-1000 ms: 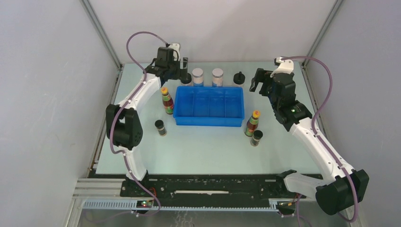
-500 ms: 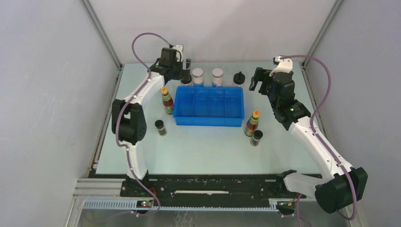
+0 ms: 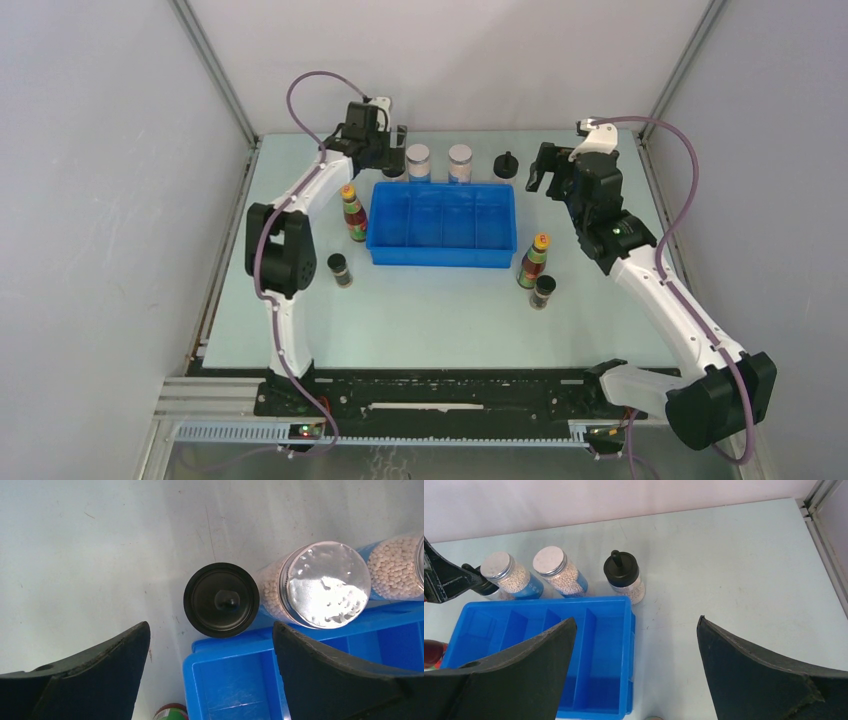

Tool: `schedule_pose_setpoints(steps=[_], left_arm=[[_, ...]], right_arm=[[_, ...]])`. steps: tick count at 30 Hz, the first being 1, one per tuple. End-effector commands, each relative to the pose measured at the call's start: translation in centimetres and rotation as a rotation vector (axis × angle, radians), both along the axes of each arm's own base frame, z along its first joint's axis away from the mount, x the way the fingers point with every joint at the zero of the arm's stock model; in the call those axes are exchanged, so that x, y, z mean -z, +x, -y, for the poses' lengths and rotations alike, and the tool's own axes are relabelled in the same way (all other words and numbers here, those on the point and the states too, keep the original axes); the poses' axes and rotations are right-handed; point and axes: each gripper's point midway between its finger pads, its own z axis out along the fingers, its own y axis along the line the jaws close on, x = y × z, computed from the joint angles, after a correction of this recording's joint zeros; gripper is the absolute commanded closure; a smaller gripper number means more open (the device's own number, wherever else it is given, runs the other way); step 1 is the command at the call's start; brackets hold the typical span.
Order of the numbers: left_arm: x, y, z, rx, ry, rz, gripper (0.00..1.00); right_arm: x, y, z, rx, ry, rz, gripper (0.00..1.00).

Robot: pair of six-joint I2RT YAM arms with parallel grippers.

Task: Organize the condiment bottles
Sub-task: Pick up the bottle from the center of the board.

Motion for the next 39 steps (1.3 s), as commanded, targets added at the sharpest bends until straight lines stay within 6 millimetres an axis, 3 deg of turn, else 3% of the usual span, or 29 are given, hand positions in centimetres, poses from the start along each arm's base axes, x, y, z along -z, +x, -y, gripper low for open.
schedule_pose_setpoints(steps=[1,39], left_arm=[[-2.9,1.9,0.7,0.008,-0.035,0.089,0.04],[0.0,3.0,1.2,0.023,0.007,0.084,0.06]], right_arm=[[-1.0,0.6,-0.1,0.002,0.015,0.041,0.0],[-0.2,1.0,-0.8,-0.01,0.014,0.024,0.0]])
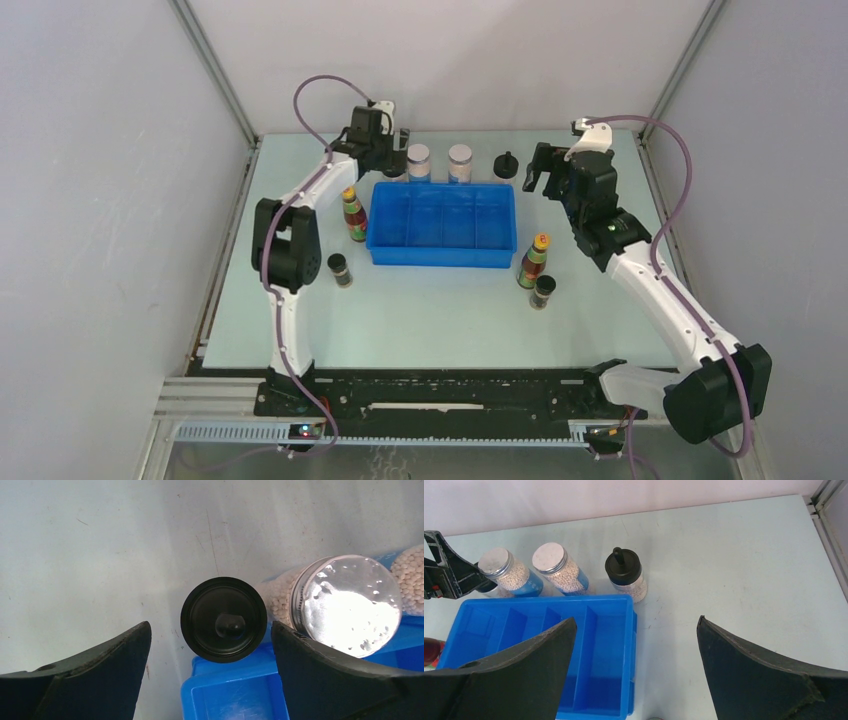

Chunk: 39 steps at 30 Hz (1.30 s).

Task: Organize the condiment bottles
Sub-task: Pick up the bottle from the center of the board.

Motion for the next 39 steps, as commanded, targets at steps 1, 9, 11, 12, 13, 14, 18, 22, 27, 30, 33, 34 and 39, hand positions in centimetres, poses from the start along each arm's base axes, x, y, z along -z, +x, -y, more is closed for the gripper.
schedule_pose_setpoints(steps=[1,9,11,12,13,14,18,22,27,30,33,34,39], left_arm=[[-2.0,1.6,0.8,0.023,-0.005,0.072,0.06],[-1.8,2.0,1.4,0.032,-0.003,0.075,0.07],[-1.9,2.1,1.5,0.036,-0.001,0.08,0.07],[-1.9,2.1,1.5,0.038,0.0,0.082,0.07],[-2.0,2.1,1.6,0.04,0.001,0.085,0.07],[-1.9,2.2,1.7,0.043,0.003,0.086,0.08],[-2.0,2.3,2.0,0.048,0.009,0.096,0.09],[-1.9,2.4,2.1,0.049,0.011,0.097,0.11],[-1.8,2.4,2.2,0.051,0.011,0.097,0.14],[-1.9,2.5,2.2,0.048,0.011,0.101,0.19],[-1.7,2.5,2.2,0.046,0.013,0.1,0.28],[-1.8,2.5,2.2,0.046,0.011,0.101,0.34],[-1.4,2.5,2.1,0.041,0.015,0.091,0.72]], right_arm=[[-0.8,0.5,-0.4,0.001,0.016,0.034,0.0],[-0.7,0.7,-0.4,0.002,0.011,0.034,0.0],[-0.7,0.8,-0.4,0.001,0.01,0.035,0.0],[-0.6,0.8,-0.5,0.001,0.01,0.035,0.0],[-0.6,0.8,-0.5,0.001,0.009,0.034,0.0],[-0.5,0.9,-0.5,0.0,0.009,0.032,0.0],[-0.4,0.9,-0.5,0.0,0.007,0.029,0.0],[-0.4,0.9,-0.5,0.002,0.005,0.029,0.0],[-0.4,0.9,-0.5,0.001,0.007,0.029,0.0],[-0.4,0.9,-0.5,0.002,0.007,0.027,0.0],[-0.4,0.9,-0.5,0.0,0.006,0.027,0.0],[-0.4,0.9,-0.5,-0.001,0.007,0.028,0.0],[-0.3,0.9,-0.6,-0.001,0.008,0.026,0.01]])
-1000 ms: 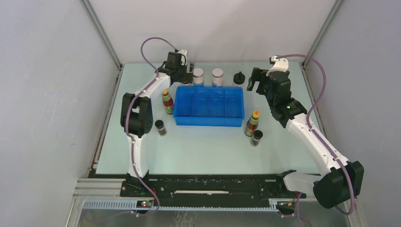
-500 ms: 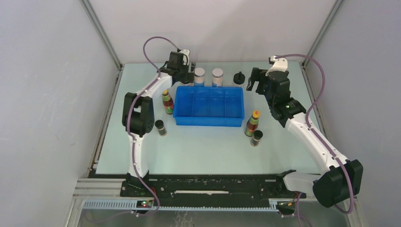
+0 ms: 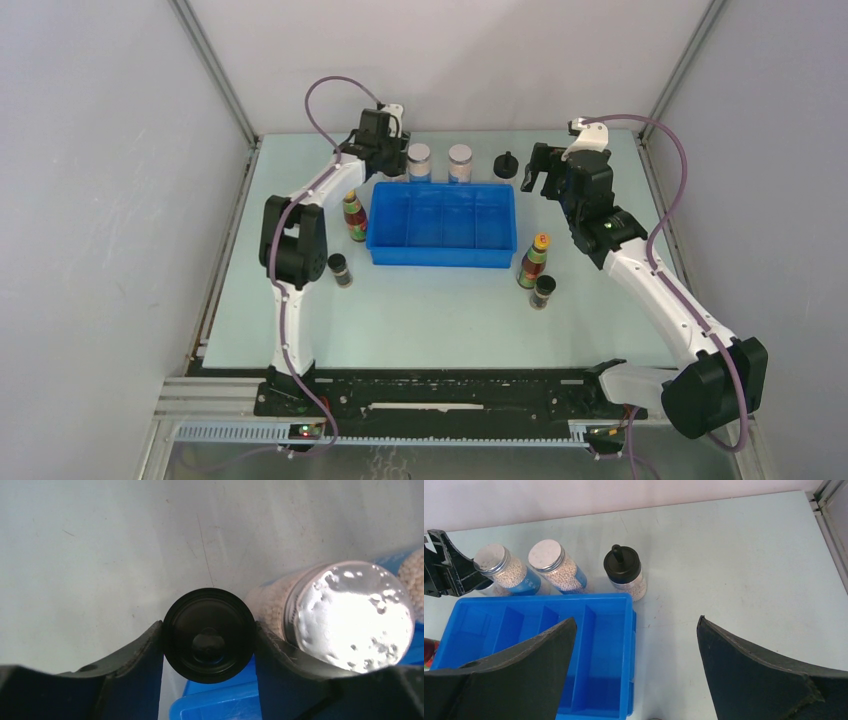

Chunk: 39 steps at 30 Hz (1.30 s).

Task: Organize the condiment bottles
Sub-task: Pick up the bottle from the center of the board.

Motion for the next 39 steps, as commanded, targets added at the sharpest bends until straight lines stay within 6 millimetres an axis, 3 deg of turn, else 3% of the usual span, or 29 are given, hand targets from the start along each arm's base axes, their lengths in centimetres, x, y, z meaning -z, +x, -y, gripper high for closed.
schedule_pose_setpoints(steps=[1,3,4,9,27,39], left_arm=[[-3.0,1.7,0.8,0.004,-0.016,0.082,0.82],[-2.9,1.7,0.6,-0.002,-0.01,0.076,0.99],[-2.9,1.6,0.6,-0.003,-0.009,0.072,1.0],[-3.6,1.0,0.2,-0.023,-0.012,0.076,1.0],[-13.4,0.4,-1.3,-0.102,-0.045,0.27,1.0],[-17.8,-2.1,-1.7,-0.109,-0.04,0.323,1.0]], right_arm=[[-1.1,0.3,-0.4,-0.002,0.014,0.042,0.01],[-1.2,0.2,-0.4,-0.003,0.015,0.044,0.01],[-1.3,0.2,-0.5,-0.004,0.016,0.046,0.01],[-1.7,-0.1,-0.6,-0.008,0.021,0.052,0.01],[-2.4,-1.4,-0.8,-0.015,0.02,0.056,0.01],[-3.0,-2.5,-0.6,-0.014,0.029,0.06,0.01]])
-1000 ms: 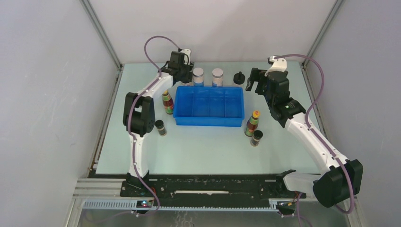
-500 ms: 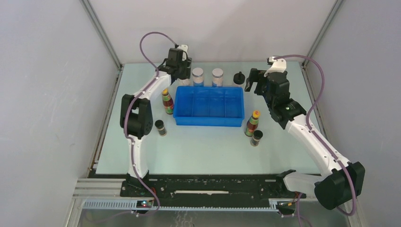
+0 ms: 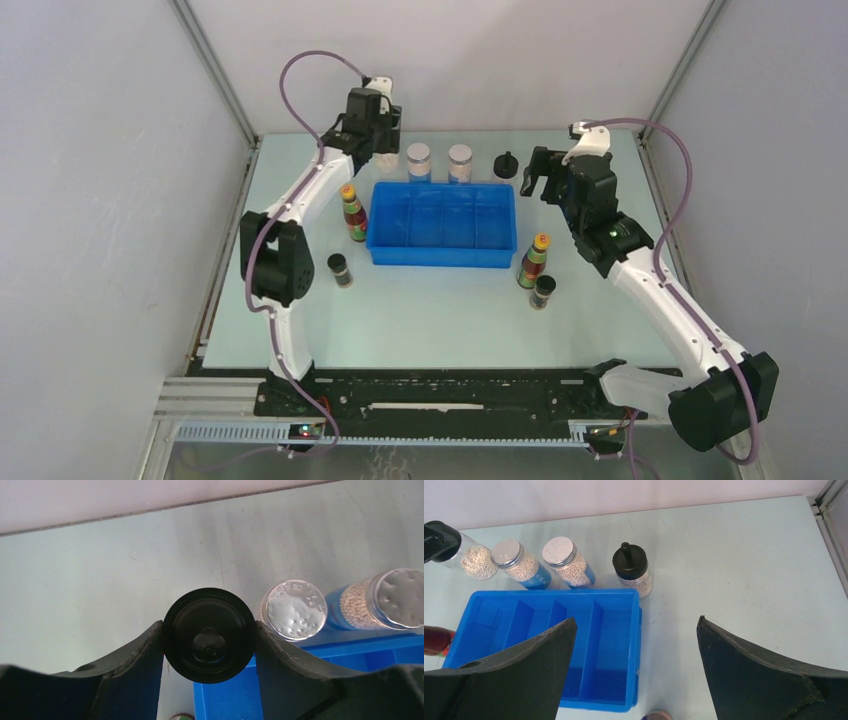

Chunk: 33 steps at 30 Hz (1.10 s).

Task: Organize the condiment bottles
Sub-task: Pick up the bottle from the center of the board.

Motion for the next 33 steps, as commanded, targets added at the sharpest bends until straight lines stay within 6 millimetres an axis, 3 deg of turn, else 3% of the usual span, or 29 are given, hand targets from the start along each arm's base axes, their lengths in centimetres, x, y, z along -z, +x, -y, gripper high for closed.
schedule_pose_setpoints(steps=[1,8,20,33], left_arm=[[-8.6,-1.2,-0.2,-0.011,-0.038,0.174,1.0],[-10.5,-3.0,-0.1,-0.016,-0.027,0.188,1.0],[-8.7,-7.1,-0.3,-0.055,-0.039,0.109,1.0],[-6.9,-9.5,1.1,-0.034,-0.043,0.062,1.0]], right_arm=[[-2.0,-1.0,0.1,0.007,0.031,0.047,0.01],[-2.4,-2.3,0.4,0.002,0.048,0.071,0.01],[-2.6,-4.6,0.9,0.008,0.069,0.076,0.01],[-2.6,-6.1,1.0,0.011,0.081,0.082,0.01]])
